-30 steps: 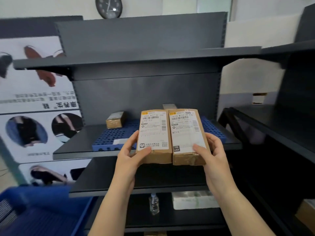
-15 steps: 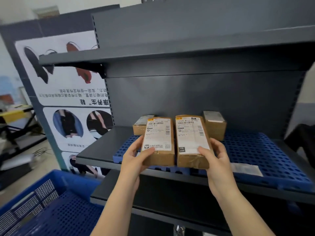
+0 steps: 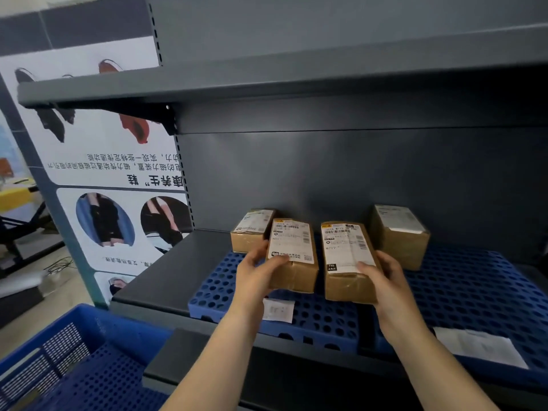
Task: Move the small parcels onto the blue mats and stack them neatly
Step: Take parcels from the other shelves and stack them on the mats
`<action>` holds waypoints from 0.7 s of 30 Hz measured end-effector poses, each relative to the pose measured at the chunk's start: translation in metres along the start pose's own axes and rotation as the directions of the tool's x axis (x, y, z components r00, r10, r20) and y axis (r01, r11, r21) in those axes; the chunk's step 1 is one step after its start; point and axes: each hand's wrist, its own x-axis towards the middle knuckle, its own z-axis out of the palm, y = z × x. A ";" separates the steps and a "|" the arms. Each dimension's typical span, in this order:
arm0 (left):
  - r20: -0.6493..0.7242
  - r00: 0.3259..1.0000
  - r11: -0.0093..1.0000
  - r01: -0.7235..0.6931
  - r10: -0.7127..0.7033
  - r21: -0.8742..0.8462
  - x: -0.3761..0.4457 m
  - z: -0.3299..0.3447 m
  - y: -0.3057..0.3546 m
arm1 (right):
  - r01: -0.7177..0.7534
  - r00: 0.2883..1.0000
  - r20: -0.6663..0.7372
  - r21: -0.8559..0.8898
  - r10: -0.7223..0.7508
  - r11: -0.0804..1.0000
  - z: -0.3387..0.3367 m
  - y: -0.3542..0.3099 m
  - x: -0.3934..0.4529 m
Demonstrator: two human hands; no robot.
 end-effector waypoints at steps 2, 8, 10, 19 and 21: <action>0.005 1.000 1.000 0.022 -0.022 0.019 0.013 0.000 -0.004 | -0.015 1.000 -0.025 -0.003 0.015 1.000 0.004 0.003 0.007; 0.012 0.999 0.989 0.040 -0.042 0.145 0.046 -0.004 -0.009 | -0.016 0.997 -0.079 -0.068 0.010 0.998 0.020 0.009 0.025; 0.028 1.000 0.971 -0.005 -0.001 0.241 0.052 -0.006 -0.009 | -0.004 0.995 -0.096 -0.133 -0.009 0.991 0.025 0.011 0.029; 0.203 0.964 0.718 -0.264 0.173 0.644 0.065 -0.020 -0.015 | 0.050 0.996 -0.044 -0.434 -0.076 0.900 0.034 0.014 0.031; 0.226 0.955 0.659 -0.296 0.192 0.691 0.069 -0.019 -0.013 | 0.059 0.996 -0.035 -0.474 -0.085 0.878 0.036 0.013 0.033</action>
